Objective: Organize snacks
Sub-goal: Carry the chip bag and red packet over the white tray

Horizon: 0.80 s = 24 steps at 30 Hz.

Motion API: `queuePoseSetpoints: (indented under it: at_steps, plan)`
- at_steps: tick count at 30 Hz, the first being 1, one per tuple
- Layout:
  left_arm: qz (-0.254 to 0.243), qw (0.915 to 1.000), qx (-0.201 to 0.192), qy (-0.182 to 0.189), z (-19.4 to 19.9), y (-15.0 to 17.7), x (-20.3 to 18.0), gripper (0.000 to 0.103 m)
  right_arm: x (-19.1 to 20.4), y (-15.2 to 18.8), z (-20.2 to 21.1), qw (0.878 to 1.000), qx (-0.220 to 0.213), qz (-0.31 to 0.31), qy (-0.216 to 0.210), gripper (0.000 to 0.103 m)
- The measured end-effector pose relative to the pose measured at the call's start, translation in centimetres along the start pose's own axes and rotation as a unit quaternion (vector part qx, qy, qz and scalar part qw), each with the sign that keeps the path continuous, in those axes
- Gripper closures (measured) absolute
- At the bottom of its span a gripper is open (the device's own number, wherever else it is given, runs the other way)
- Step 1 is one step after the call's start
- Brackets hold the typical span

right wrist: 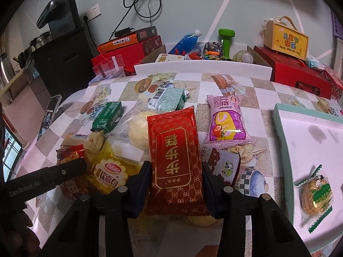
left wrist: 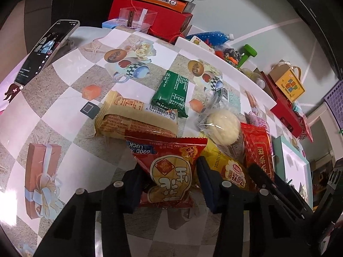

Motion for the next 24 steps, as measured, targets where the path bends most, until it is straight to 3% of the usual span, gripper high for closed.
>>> queuePoseSetpoints:
  at_steps: [15, 24]
  plan:
    - [-0.010, 0.9998, -0.017, 0.010, 1.2, -0.2, -0.9, 0.055, -1.4, 0.0, 1.0, 0.999, -0.013, -0.031, -0.017, 0.058]
    - [-0.021, 0.9982, -0.048, 0.028, 3.6, -0.6, -2.3, 0.055, -2.6, -0.6, 3.4, 0.998, -0.046, -0.049, -0.015, 0.058]
Point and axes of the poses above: each gripper's, at about its wrist camera, not at the fingertips, and z roughly against the way its jaws point, x to its left, y to its underside, the point moved 3 cm from there along -z, roughly the way its jaws point, and after that the axes turned 12 degrees about z, right-handed, at the moved point
